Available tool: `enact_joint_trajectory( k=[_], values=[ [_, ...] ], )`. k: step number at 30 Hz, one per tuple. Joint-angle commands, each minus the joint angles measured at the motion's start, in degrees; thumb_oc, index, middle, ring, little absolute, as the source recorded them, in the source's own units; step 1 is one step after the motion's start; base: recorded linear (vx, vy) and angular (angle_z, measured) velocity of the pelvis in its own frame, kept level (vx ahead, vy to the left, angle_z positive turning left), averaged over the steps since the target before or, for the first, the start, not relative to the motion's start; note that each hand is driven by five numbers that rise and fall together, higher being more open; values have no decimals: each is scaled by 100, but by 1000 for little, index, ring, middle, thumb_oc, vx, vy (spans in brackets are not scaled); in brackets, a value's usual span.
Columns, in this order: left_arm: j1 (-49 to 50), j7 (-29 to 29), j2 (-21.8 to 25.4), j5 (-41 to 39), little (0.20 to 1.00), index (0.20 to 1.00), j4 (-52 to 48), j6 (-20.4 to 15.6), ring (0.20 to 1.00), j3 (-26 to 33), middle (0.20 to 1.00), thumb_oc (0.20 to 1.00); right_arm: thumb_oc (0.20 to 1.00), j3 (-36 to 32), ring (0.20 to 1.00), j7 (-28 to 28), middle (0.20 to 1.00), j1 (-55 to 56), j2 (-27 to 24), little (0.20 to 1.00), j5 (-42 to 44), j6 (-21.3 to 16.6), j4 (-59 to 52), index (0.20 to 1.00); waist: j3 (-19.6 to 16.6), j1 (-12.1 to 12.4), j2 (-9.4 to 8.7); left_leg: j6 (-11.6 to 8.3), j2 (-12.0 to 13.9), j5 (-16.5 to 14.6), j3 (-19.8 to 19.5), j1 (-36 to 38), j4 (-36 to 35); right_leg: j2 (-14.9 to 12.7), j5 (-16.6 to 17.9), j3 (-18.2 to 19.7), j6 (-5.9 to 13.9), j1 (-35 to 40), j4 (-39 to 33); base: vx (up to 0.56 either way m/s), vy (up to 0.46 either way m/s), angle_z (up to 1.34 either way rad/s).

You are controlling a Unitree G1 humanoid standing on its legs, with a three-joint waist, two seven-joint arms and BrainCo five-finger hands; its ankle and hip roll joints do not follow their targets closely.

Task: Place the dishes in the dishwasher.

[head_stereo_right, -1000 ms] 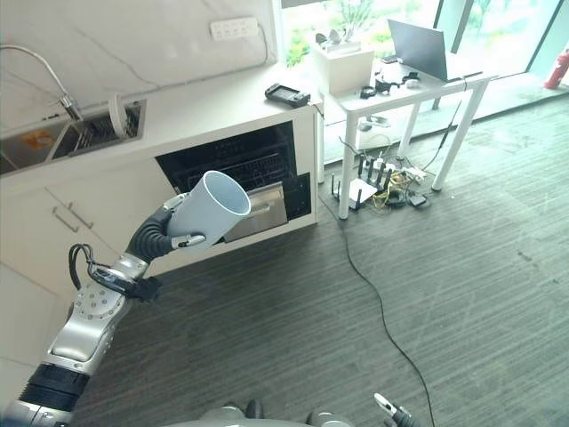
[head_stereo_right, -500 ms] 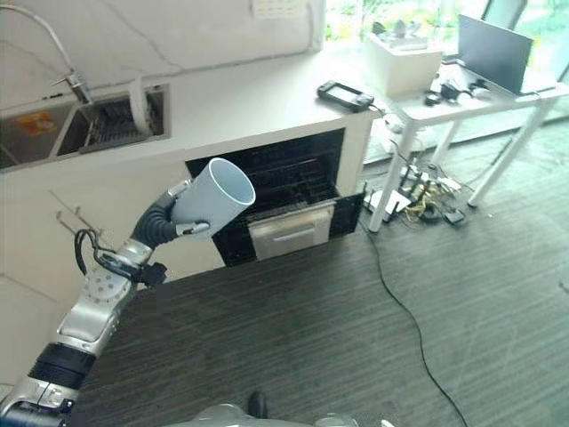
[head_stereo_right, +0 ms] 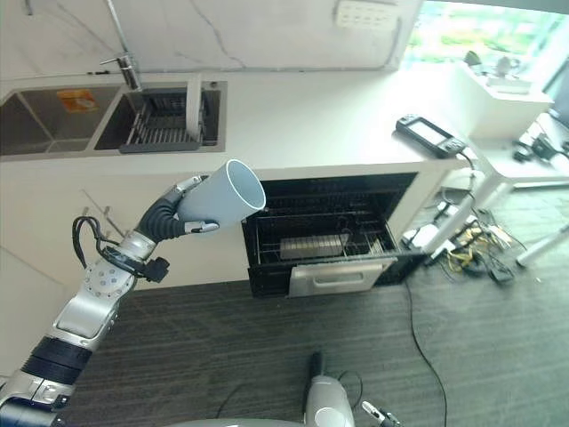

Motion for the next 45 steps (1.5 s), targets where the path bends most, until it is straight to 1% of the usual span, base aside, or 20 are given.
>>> enact_joint_trajectory(
  k=[1, 2, 5, 7, 8, 10, 13, 18, 19, 21, 22, 24, 25, 27, 29, 31, 35, 39, 43, 45],
  values=[
    [183, 193, 74, 28, 200, 200, -731, -223, 200, 386, 200, 200, 1000, 228, 1000, -28, 1000, 36, -38, 1000, 110, 36, 45, 1000, -291, -175, -26, 85, 724, -260, 174, -636, 596, -263, -32, 48, 511, 439, -333, 224, -481, -13],
    [347, 199, 59, 17, 200, 200, -892, -180, 200, 538, 200, 200, 1000, 304, 1000, 43, 1000, 32, -121, 1000, -57, 18, -47, 1000, -275, -166, 17, -43, 1010, 51, 254, -723, 992, -101, -279, -64, 262, 478, -157, 192, -469, -38],
    [333, 199, 23, -106, 200, 200, -873, -207, 200, 518, 200, 200, 1000, 317, 1000, 28, 1000, 33, -241, 1000, 65, 0, -92, 1000, -216, -211, 26, -164, 1386, 533, 637, -1199, 1877, 85, -576, -263, -69, 755, -75, 157, -463, -29],
    [226, 141, -52, -167, 200, 200, -764, -220, 200, 400, 200, 200, 1000, 224, 1000, 25, 1000, 30, -287, 1000, 112, -43, -66, 1000, -194, -284, 96, -257, 1519, 495, 1003, -1313, 2031, 141, -804, -486, -102, 952, -29, 145, -207, 41],
    [186, 175, -113, -118, 200, 200, -717, -252, 200, 315, 200, 200, 1000, 205, 1000, 11, 1000, 17, -297, 1000, 156, -80, -62, 1000, -131, -258, 129, -201, 1298, 510, 909, -1400, 1795, 154, -804, -565, -119, 1024, -28, 116, -59, 69],
    [302, 259, -187, -51, 200, 200, -749, -309, 200, 305, 200, 200, 1000, 229, 1000, 41, 1000, -67, -334, 1000, 138, -52, -27, 1000, -105, -156, 266, -196, 942, 654, 580, -1491, 867, 309, -870, -410, -63, 1169, -108, 117, 20, 14],
    [322, 392, -242, 11, 200, 200, -734, -442, 200, 260, 200, 200, 1000, 287, 1000, 8, 1000, -146, -333, 1000, 305, -34, -64, 1000, -54, -119, 339, -201, 809, 756, 332, -1475, 393, 337, -918, -320, -98, 1251, -241, 45, 85, -36],
    [183, 496, -215, -152, 200, 200, -566, -531, 200, 221, 200, 200, 1000, 309, 1000, -97, 1000, -100, -320, 1000, 168, -178, -55, 1000, -115, -198, 440, -214, 703, 777, 411, -1263, -116, 205, -809, -457, 46, 1204, -388, 9, 196, -21],
    [181, 817, -218, -2, 200, 200, -581, -583, 200, 279, 200, 200, 1000, 364, 1000, -107, 1000, -94, -338, 1000, -209, -195, -110, 1000, -94, -209, 452, -125, 655, 734, 442, -1203, -207, 216, -918, -428, 81, 1087, -121, -31, 194, 3],
    [103, 717, -195, -2, 200, 200, -523, -623, 200, 319, 200, 200, 1000, 395, 1000, -18, 1000, -18, -298, 1000, -267, -261, -141, 1000, -19, -196, 402, -3, 603, 675, 405, -1171, -209, 122, -972, -391, 201, 885, 614, -73, 48, -23],
    [-49, 588, -217, 95, 200, 200, -468, -598, 200, 250, 200, 200, 1000, 461, 1000, 15, 1000, 14, -209, 1000, -200, -344, -176, 1000, 26, -212, 326, 97, 594, 653, 271, -1205, -127, 64, -900, -80, 288, 744, 1065, -124, -188, -17],
    [-304, 537, -297, 205, 200, 200, -452, -528, 200, 96, 200, 200, 1000, 571, 1000, 76, 1000, 16, -117, 1000, -242, -416, -228, 1000, -21, -106, 219, 97, 616, 674, 144, -1387, -2, -246, -768, -35, 284, 943, 789, -142, -400, 43],
    [-497, 610, -300, 262, 200, 200, -495, -368, 200, -20, 200, 200, 1000, 659, 1000, 101, 1000, -74, -60, 1000, -229, -450, -200, 1000, -58, 24, 163, -32, 735, 712, 112, -1525, 96, -566, -647, -114, 348, 1235, 240, -130, -501, 47],
    [-778, 663, -188, 201, 200, 200, -439, -233, 200, -155, 200, 200, 1000, 765, 1000, 198, 1000, -294, -29, 1000, -133, -407, -216, 1000, -8, 99, 115, -274, 1116, 775, 9, -1711, 287, -734, -562, 54, 487, 1460, -222, -201, -640, 3],
    [-777, 616, -74, 128, 200, 200, -497, -172, 200, -51, 200, 200, 1000, 1048, 1000, 252, 1000, -460, 5, 1000, 77, -330, -403, 1000, 28, 224, 65, -641, 1698, 1121, -40, -1967, 281, -500, -728, -95, 529, 1509, -527, -248, -629, 14],
    [-516, 649, -12, 54, 200, 200, -593, -274, 200, 67, 200, 200, 1000, 1279, 1000, 146, 1000, -498, 39, 1000, -18, -303, -728, 1000, 67, 252, 95, -833, 2121, 1567, 210, -2127, -62, -200, -781, -134, 360, 1536, -757, -291, -414, 14],
    [-575, 917, -176, 144, 200, 200, -562, -355, 200, -153, 200, 200, 1000, 1372, 1000, -80, 1000, -494, -8, 1000, 21, -364, -1055, 1000, 65, 71, 130, -577, 1603, 1193, 568, -2301, 461, -185, -657, -310, 264, 1546, -985, -217, -57, 42],
    [-516, 919, -219, 53, 200, 200, -504, -319, 200, -133, 200, 200, 1000, 1248, 1000, -31, 1000, -405, -108, 1000, 100, -432, -1424, 1000, -74, -49, 273, -734, 1662, 1474, 644, -1910, -209, -196, -597, -402, 367, 1737, -1183, -43, 113, 20],
    [-351, 894, -221, -98, 200, 200, -415, -283, 200, 20, 200, 200, 1000, 1286, 1000, 6, 1000, -120, -59, 1000, -39, -418, -2182, 1000, -175, -93, 269, -710, 1567, 1416, 621, -1648, -380, -296, -591, -444, 468, 1844, -1220, 30, 59, -9],
    [-180, 802, -240, -365, 200, 200, -356, -274, 200, 139, 200, 200, 1000, 1306, 1000, 45, 1000, 74, -75, 1000, -57, -169, -2759, 1000, -203, -121, 232, -713, 1573, 1412, 656, -1556, -445, -316, -563, -436, 502, 1898, -1279, 15, -1, 1]
  ],
)
